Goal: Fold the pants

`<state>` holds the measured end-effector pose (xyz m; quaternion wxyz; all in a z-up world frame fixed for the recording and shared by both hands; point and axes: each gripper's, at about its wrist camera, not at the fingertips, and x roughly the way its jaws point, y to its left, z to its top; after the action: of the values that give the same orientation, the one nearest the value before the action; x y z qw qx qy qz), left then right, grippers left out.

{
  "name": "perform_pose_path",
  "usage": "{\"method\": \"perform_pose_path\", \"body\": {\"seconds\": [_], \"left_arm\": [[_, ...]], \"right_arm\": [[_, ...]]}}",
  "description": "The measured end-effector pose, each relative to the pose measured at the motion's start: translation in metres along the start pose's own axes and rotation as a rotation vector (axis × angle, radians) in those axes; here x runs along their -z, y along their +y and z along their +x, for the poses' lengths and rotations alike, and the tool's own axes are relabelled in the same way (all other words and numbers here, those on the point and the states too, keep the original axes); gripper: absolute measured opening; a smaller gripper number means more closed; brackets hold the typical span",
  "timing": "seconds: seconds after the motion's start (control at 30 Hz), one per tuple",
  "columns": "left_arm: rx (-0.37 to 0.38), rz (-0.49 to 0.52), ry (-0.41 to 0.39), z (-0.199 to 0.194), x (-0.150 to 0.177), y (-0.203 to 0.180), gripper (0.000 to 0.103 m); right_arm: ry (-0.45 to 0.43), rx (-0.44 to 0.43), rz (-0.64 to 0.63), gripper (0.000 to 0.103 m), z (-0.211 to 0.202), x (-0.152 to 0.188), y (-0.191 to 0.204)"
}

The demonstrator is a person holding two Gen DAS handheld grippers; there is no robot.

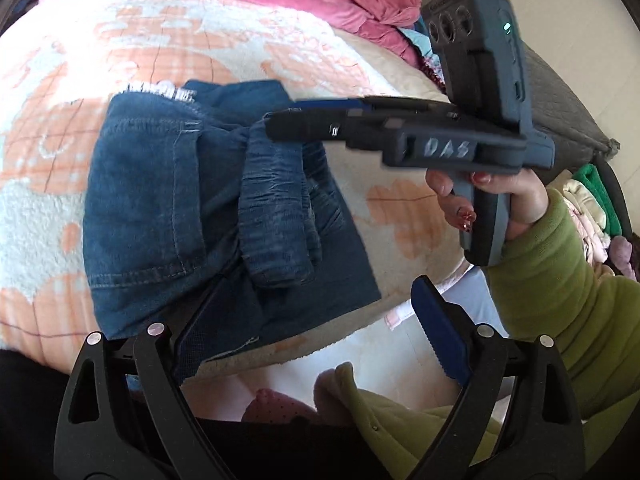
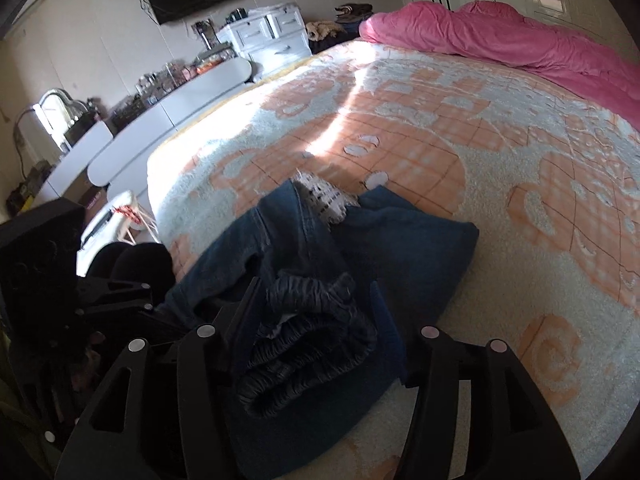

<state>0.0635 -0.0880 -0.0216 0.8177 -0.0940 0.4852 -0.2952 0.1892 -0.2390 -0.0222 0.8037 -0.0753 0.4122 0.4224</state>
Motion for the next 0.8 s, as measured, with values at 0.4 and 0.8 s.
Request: {"method": "perform_pose_path", "body": {"seconds": [0.4, 0.8], "left_arm": [[-0.100, -0.017, -0.110, -0.053, 0.008, 0.012, 0.091], [-0.237, -0.033, -0.155, -0.076, 0.004, 0.022, 0.093]], "right_arm": [[-0.078, 0.040, 0.072, 0.064, -0.025, 0.013, -0.013], [-0.232, 0.112, -0.027, 0.082, -0.089, 0.039, 0.033]]}}
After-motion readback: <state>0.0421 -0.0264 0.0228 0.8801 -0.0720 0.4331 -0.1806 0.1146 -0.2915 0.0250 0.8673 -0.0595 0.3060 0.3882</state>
